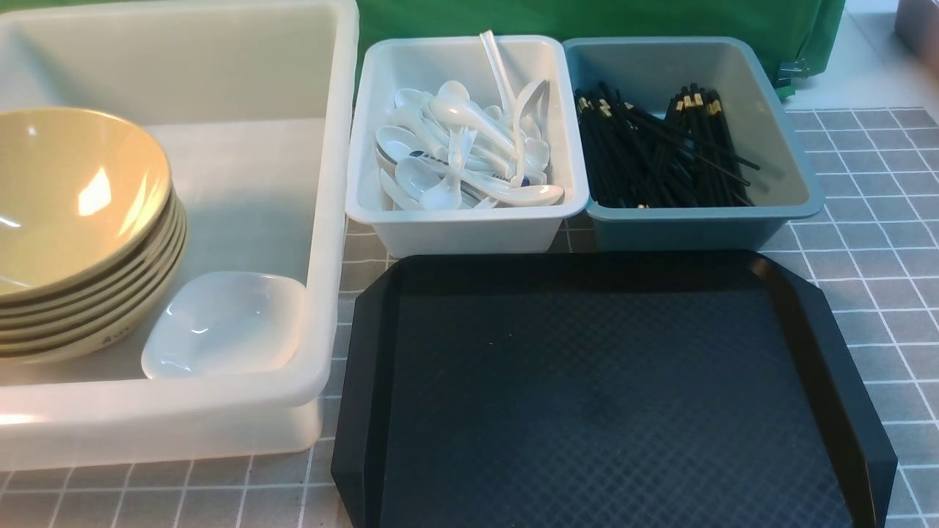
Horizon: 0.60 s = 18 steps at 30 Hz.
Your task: On grey table put chopsticks spoon bowls plates into blue grey white boxes.
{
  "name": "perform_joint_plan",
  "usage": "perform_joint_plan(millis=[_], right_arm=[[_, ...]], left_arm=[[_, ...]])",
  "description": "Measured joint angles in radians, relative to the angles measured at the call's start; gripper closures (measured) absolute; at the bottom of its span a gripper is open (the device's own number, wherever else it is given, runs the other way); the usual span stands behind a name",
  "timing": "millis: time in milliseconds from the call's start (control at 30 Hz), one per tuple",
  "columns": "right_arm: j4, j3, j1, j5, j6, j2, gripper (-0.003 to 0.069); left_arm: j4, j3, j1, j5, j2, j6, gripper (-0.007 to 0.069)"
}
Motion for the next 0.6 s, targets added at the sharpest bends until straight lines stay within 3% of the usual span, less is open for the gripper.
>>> perform_joint_plan(millis=[100,200,600], right_arm=[[-0.037,0.088,-0.141,0.120,0.040,-0.128,0.0609],[-0.044,0.125,-0.204,0.194,0.051,-0.176,0.0609],[-0.059,0.126,-0.197,0.342,0.061,-0.183,0.0609]], left_arm=[[0.000,0.000,0.000,0.000,0.000,0.000,0.0636],[0.000,0.000,0.000,0.000,0.000,0.000,0.0636],[0.000,0.001,0.000,0.000,0.000,0.000,0.0636]])
